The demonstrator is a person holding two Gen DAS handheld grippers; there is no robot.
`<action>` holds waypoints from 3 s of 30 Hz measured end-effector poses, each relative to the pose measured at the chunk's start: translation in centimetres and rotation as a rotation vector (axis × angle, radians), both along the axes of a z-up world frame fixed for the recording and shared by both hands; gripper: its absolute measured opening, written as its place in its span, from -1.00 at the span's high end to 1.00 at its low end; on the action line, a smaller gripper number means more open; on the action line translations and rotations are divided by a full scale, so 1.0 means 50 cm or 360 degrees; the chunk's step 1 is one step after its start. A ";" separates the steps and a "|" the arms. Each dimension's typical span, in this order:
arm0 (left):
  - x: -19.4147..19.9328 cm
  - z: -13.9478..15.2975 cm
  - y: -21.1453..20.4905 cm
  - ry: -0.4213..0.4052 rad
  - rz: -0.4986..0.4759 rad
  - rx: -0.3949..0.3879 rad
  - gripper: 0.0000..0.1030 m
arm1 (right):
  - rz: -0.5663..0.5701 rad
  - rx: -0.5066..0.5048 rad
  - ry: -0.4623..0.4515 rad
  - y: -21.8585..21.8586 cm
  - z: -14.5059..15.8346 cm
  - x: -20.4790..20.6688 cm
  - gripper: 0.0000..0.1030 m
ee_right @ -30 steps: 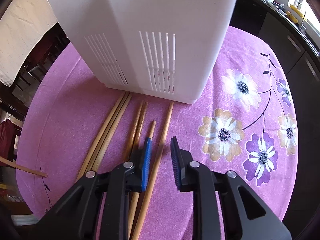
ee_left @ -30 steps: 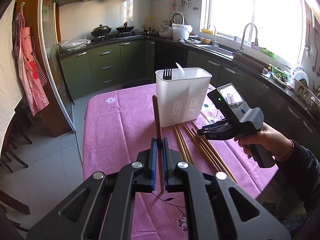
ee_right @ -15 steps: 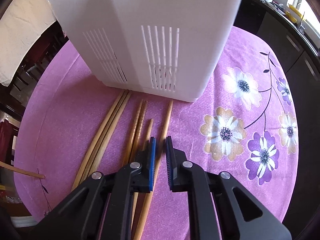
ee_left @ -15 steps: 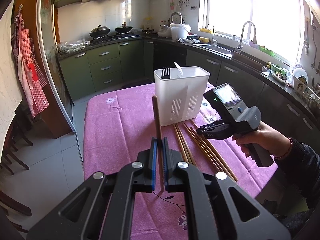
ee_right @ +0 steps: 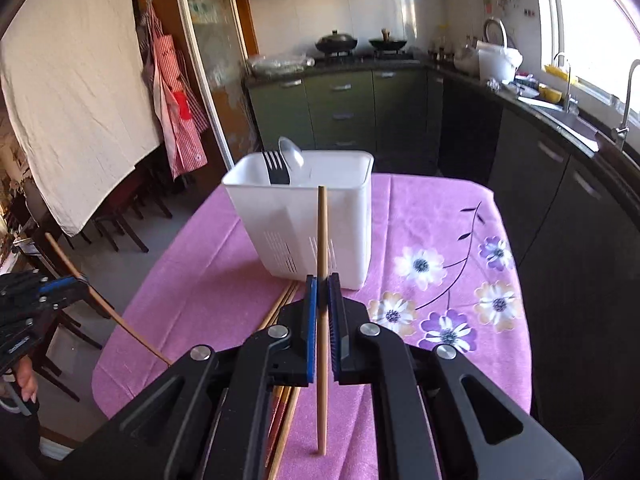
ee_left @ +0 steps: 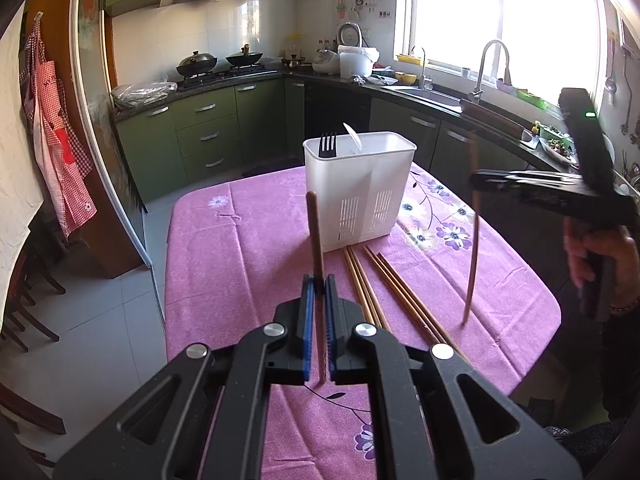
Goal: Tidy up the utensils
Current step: 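Insert both held chopsticks into the white holder and open both grippers, then grasp another wooden chopstick with the left gripper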
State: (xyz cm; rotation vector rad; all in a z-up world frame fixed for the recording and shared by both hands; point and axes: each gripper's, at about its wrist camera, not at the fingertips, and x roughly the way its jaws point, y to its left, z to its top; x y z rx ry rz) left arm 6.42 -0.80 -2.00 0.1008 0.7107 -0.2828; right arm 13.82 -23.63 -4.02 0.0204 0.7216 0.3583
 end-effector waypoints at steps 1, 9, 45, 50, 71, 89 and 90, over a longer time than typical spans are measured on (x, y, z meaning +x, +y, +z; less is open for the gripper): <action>0.000 0.000 0.000 -0.0001 -0.0002 -0.0001 0.89 | 0.0001 -0.0001 -0.0012 -0.007 0.006 -0.011 0.88; 0.002 0.002 -0.005 -0.0014 -0.0018 -0.0005 0.90 | 0.0005 0.0042 -0.0083 -0.033 0.019 -0.086 0.88; 0.320 0.120 -0.137 -0.0122 -0.0011 -0.0044 0.33 | 0.0059 0.0145 -0.0146 -0.077 0.076 -0.092 0.88; 0.254 0.141 -0.109 -0.0210 -0.0018 -0.0041 -0.08 | 0.0042 0.0201 -0.0330 -0.074 0.173 -0.058 0.88; 0.140 0.065 -0.051 -0.0007 -0.0012 -0.0009 -0.36 | -0.0113 0.0194 -0.0210 0.002 0.150 0.261 0.85; 0.270 -0.165 -0.142 0.0565 -0.0015 0.0059 -0.18 | -0.0085 0.0037 -0.0003 -0.100 -0.024 0.005 0.71; 0.280 -0.182 -0.147 0.0614 -0.0010 0.0058 -0.12 | -0.0090 0.0033 0.0033 -0.105 -0.042 0.006 0.71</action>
